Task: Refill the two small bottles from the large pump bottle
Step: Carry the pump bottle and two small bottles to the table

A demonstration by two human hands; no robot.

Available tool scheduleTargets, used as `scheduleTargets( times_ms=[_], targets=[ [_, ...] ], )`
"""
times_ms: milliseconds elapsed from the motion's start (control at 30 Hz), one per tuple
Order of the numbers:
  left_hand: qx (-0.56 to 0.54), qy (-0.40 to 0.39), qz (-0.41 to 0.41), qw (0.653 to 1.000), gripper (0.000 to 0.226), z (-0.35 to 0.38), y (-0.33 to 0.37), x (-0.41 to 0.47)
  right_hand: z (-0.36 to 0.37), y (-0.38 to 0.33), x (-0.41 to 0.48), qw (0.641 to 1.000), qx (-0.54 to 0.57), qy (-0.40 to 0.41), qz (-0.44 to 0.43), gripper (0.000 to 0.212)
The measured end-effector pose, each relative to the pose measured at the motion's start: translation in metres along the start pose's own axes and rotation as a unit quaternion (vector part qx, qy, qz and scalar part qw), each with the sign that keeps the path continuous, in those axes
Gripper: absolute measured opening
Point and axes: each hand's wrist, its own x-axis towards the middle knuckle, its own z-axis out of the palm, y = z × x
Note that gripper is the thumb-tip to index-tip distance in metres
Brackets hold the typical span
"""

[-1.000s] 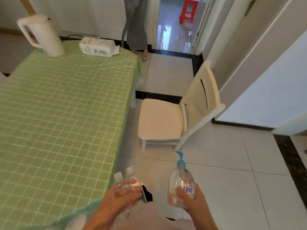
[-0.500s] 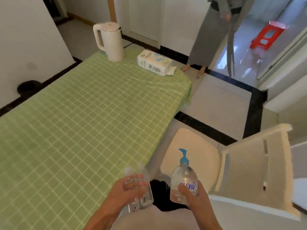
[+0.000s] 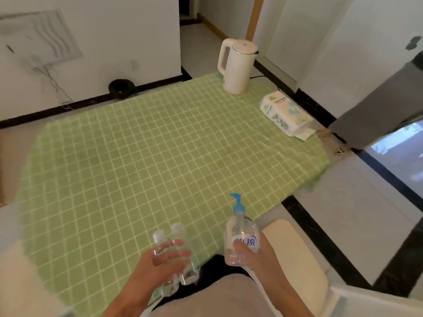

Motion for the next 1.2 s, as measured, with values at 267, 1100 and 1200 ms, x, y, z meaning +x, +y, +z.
scheduleTargets(
  times_ms=[267, 1100, 1200],
  targets=[
    [-0.023, 0.016, 0.022, 0.999, 0.065, -0.003, -0.003, 0.017, 0.003, -0.03, 0.025, 0.995, -0.076, -0.058, -0.009, 0.068],
    [-0.007, 0.202, 0.15, 0.968, 0.056, 0.116, 0.049, 0.346, -0.109, -0.088, 0.419, 0.95, -0.158, -0.201, -0.178, 0.083],
    [0.05, 0.233, 0.175, 0.955, 0.051, 0.12, 0.052, 0.377, -0.116, -0.08, 0.459, 0.937, -0.171, -0.19, -0.239, 0.09]
  ],
)
